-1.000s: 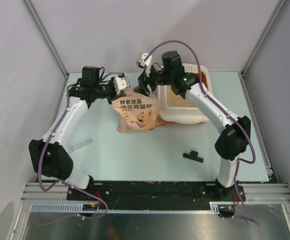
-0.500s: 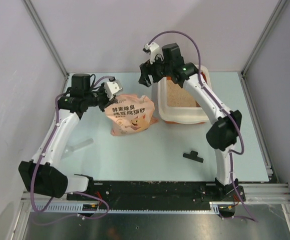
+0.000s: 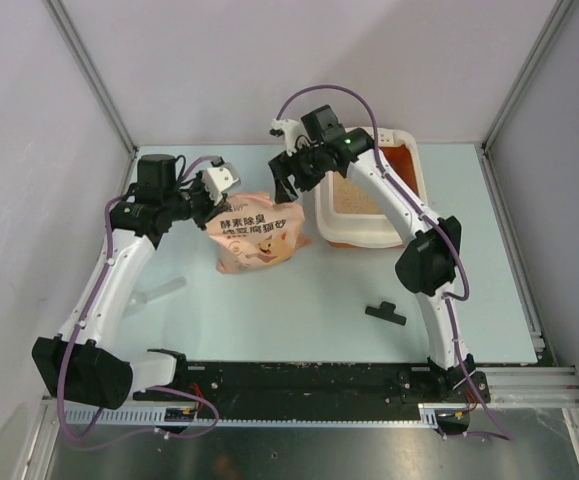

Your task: Fill the litter box with clean litter

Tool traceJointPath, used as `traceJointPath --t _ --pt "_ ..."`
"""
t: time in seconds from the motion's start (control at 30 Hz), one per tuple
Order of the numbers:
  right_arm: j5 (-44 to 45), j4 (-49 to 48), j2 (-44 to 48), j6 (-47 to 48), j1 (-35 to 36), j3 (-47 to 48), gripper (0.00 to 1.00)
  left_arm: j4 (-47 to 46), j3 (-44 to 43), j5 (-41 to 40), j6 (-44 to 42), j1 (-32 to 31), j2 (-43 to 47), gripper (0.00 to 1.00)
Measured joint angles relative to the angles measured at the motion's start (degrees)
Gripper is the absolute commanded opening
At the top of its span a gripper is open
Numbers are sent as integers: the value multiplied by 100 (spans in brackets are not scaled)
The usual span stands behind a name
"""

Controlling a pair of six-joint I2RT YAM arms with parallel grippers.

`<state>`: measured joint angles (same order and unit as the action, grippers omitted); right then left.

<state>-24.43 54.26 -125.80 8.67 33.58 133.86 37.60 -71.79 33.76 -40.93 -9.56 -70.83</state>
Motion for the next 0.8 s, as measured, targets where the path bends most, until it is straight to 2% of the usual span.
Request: traceJointPath --t 0.3,0.47,0.67,0.8 --pt "98 455 -61 37 92 197 84 -15 0 68 173 0 0 0" --pt "938 706 -361 37 457 662 86 -90 90 109 258 0 52 0" --pt "1460 911 -551 -7 782 664 89 -254 376 149 260 0 262 0" --pt "2162 975 -538 15 796 632 92 -315 446 160 306 0 350 0"
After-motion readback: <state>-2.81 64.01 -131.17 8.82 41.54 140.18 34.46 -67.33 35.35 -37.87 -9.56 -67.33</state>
